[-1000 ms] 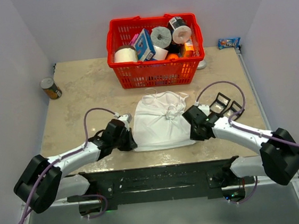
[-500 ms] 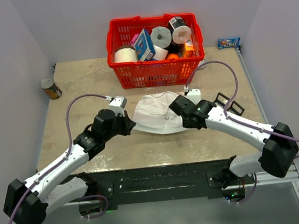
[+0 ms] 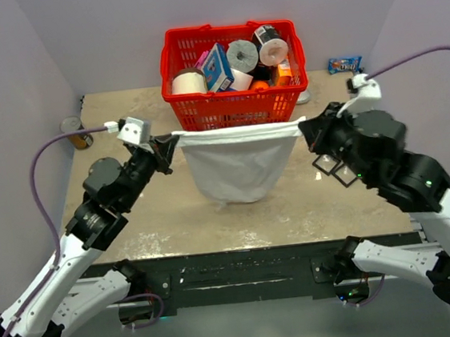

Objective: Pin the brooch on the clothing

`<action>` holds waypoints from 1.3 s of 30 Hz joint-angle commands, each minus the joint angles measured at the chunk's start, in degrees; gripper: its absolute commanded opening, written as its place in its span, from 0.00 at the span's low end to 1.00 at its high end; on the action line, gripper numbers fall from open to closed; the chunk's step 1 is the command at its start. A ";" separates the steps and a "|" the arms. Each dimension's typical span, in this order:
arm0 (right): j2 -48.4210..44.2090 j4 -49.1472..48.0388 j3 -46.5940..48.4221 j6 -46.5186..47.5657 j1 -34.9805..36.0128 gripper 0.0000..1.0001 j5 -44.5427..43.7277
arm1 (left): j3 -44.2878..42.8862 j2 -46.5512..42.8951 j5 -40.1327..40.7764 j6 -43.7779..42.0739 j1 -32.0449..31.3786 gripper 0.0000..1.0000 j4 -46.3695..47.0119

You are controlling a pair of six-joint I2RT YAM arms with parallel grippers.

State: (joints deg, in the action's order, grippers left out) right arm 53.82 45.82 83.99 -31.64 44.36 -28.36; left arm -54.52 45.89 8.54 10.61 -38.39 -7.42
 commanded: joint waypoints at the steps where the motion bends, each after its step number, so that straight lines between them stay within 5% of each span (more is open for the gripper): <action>1: -1.00 -3.37 6.97 6.50 0.29 0.00 6.29 | -7.61 -1.50 -2.90 -3.50 -0.19 0.00 3.56; 11: -0.22 -11.01 1.54 9.66 0.29 0.00 1.30 | -12.27 7.36 -6.95 0.46 0.51 0.00 -0.22; 15: 3.74 -15.05 0.83 11.50 0.11 0.00 -1.52 | -13.93 14.13 -15.98 2.48 7.79 0.00 0.65; 27: 13.42 -19.46 11.38 17.74 -11.14 0.00 12.10 | -28.63 29.61 -23.29 -1.82 12.64 0.00 4.15; 31: 9.03 -19.11 2.52 15.91 -11.14 0.00 11.57 | -22.23 27.51 -25.76 0.18 12.64 0.00 3.21; 39: -8.18 -5.87 -38.07 -11.23 -11.14 0.00 15.43 | 15.72 13.55 -26.37 17.21 12.55 0.00 -4.17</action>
State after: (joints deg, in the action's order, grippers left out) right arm 50.68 27.99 59.53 -26.94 33.08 -16.51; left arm -53.60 64.64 -15.75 16.69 -26.00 -5.34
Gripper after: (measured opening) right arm 0.010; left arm 0.019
